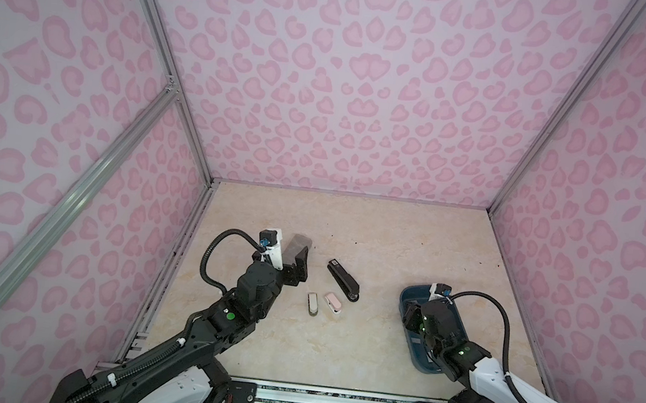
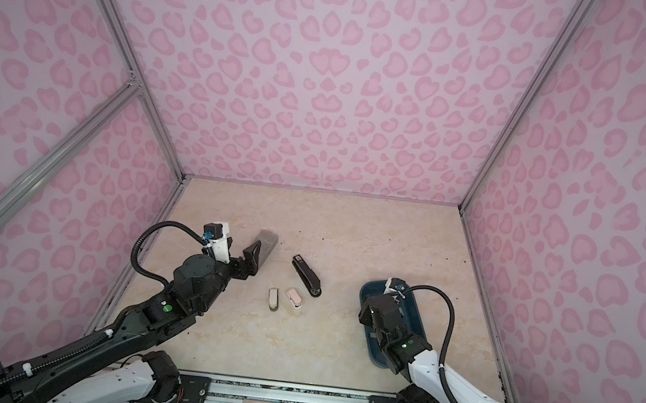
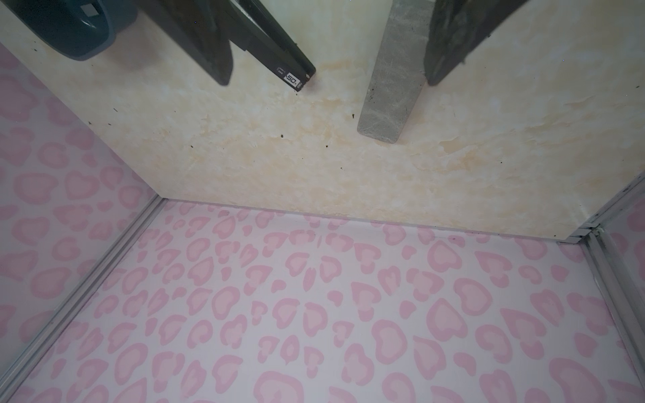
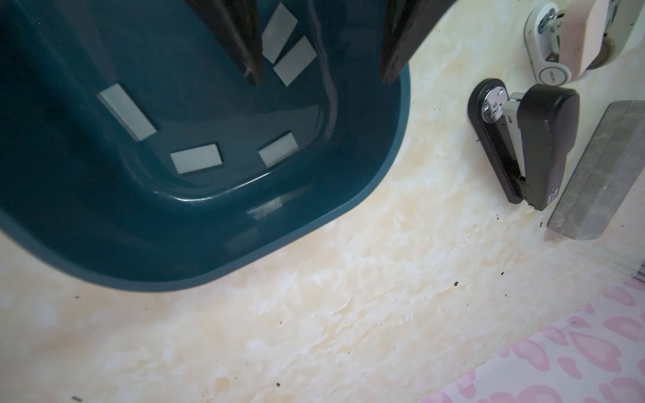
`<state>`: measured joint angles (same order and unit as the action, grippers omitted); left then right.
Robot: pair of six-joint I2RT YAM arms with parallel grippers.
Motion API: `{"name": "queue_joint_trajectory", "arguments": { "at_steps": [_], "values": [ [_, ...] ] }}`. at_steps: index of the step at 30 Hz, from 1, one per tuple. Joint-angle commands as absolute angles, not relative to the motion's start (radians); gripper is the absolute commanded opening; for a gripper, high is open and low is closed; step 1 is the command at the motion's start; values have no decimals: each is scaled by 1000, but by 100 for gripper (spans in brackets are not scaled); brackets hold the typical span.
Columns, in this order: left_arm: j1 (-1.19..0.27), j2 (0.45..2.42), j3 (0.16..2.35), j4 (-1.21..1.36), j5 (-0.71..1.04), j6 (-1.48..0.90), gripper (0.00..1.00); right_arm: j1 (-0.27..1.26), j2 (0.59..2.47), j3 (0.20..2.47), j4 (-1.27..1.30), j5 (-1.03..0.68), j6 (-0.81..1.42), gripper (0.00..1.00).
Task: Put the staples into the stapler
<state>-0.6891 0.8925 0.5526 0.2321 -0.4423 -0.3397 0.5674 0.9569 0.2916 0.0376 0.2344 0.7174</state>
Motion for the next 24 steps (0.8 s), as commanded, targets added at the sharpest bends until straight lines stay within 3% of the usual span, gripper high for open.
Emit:
{"name": "queue_joint_trajectory", "arguments": {
  "at_steps": [1, 14, 24],
  "values": [
    [-687, 911, 570, 238, -442, -348, 87, 566, 1014, 309, 108, 190, 718, 53],
    [-679, 984, 601, 248, -439, -351, 86, 535, 1229, 376, 297, 121, 761, 49],
    [-676, 1007, 610, 247, -439, -342, 87, 477, 1508, 523, 404, 90, 793, 44]
  ]
}}
